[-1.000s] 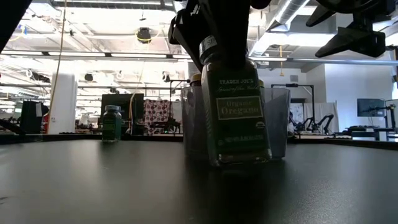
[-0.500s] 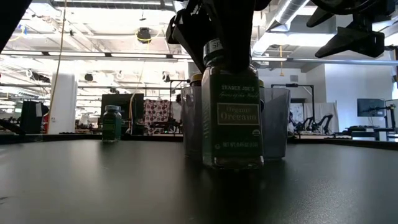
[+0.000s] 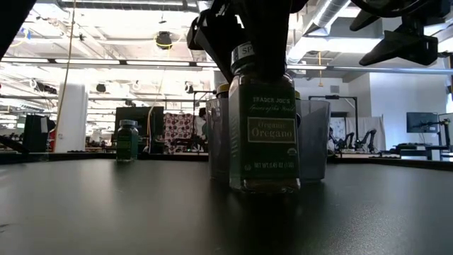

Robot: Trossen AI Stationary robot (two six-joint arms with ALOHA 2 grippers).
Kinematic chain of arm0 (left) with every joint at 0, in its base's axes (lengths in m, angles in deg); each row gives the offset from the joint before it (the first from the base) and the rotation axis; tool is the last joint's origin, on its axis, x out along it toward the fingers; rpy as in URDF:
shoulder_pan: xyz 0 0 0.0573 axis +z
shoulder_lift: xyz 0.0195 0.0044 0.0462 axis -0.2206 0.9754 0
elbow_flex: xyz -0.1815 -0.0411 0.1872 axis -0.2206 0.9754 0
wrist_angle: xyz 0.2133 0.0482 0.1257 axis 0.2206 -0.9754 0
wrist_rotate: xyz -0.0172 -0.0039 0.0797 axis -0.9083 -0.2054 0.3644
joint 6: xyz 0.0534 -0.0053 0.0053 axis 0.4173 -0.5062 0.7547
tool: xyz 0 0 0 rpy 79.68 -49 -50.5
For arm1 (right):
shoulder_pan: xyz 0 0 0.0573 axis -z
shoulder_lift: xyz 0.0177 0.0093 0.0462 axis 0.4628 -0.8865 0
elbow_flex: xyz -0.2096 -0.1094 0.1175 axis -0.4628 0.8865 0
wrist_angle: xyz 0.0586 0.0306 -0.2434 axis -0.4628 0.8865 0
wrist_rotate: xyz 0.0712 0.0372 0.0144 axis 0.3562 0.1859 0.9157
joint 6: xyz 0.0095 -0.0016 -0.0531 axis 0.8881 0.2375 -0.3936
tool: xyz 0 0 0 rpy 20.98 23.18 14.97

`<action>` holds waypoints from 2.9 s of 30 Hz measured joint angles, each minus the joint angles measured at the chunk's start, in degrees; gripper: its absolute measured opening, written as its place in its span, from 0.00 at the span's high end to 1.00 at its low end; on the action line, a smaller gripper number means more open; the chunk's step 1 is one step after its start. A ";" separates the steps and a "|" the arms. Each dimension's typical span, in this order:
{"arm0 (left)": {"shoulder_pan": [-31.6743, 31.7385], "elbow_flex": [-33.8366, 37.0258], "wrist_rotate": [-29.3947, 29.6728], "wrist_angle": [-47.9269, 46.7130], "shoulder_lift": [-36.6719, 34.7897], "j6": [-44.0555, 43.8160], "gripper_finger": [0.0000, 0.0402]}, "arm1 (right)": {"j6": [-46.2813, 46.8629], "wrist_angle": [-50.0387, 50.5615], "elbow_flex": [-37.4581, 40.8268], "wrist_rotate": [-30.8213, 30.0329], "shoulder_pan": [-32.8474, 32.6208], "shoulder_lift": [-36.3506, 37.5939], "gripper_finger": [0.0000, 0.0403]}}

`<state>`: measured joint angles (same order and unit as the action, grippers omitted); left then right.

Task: Sort spices by type
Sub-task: Put the bottom green seasoning bottle into the transparent bin

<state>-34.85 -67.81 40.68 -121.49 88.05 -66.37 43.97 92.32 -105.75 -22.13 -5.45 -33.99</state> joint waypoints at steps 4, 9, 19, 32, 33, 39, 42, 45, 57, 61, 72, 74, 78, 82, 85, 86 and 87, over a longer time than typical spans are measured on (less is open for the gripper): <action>-0.02 0.00 -0.54 0.28 -0.02 -1.01 0.40 | 0.00 -0.01 0.00 0.63 0.00 0.00 0.27; -0.02 0.00 -0.27 1.04 -0.02 -1.00 0.29 | 0.00 -0.01 0.00 0.72 0.00 0.00 0.27; 0.44 -0.10 -0.07 0.69 -0.02 -0.87 0.23 | 0.00 -0.01 0.00 0.83 0.00 0.00 0.27; 0.39 -2.25 1.14 -2.70 -0.07 -0.39 0.23 | -0.17 0.01 0.00 0.91 0.00 0.01 0.27; 0.39 -2.25 1.14 -2.70 -0.07 -0.39 0.23 | -0.17 0.01 0.00 0.92 0.00 0.00 0.27; 0.31 -2.29 1.14 -2.70 -0.07 -0.63 0.23 | -0.14 0.87 0.00 0.94 0.00 0.00 0.27; 0.26 -2.29 1.12 -2.68 -0.07 -0.66 0.23 | -0.13 0.95 0.00 0.96 0.00 0.00 0.27; 0.26 -2.29 1.10 -2.68 -0.07 -0.68 0.23 | -0.13 0.95 0.00 0.94 -0.02 0.00 0.27; 0.11 -2.32 1.37 -3.09 -2.14 -1.05 0.23 | -0.11 1.32 0.00 0.96 -0.02 0.01 0.27; 0.11 -2.32 1.88 -4.92 -3.15 -1.05 0.23 | 0.08 1.67 0.00 0.96 -0.02 0.00 0.27; 0.19 -2.32 -1.86 -18.78 -7.17 17.86 0.23 | 0.02 2.87 0.00 0.96 0.00 0.00 0.27; -0.10 -2.32 -1.80 -21.28 -7.51 18.18 0.23 | 0.02 4.00 0.00 0.98 0.07 0.02 0.27; -1.09 -1.89 -1.08 -19.86 -7.37 28.84 0.23 | -0.89 5.76 0.00 0.96 0.07 0.00 0.27; -2.27 -1.88 -1.06 -18.15 -7.39 34.56 0.23 | -7.39 1.77 0.00 0.94 -1.13 0.00 0.27; -3.31 -1.88 0.76 -18.09 -7.39 35.68 0.23 | -13.10 -4.94 0.00 0.76 -2.82 -0.67 0.27; -3.63 -1.88 1.49 -18.07 -7.39 35.97 0.23 | -15.05 -7.47 0.00 0.54 -3.46 -1.16 0.27; -3.88 -1.88 1.91 -17.99 -7.39 36.30 0.23 | -16.72 -9.99 0.00 0.18 -4.13 -1.93 0.27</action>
<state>-38.73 -69.68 42.58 -139.47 80.67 -30.07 27.26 82.33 -105.75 -21.95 -9.57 -35.92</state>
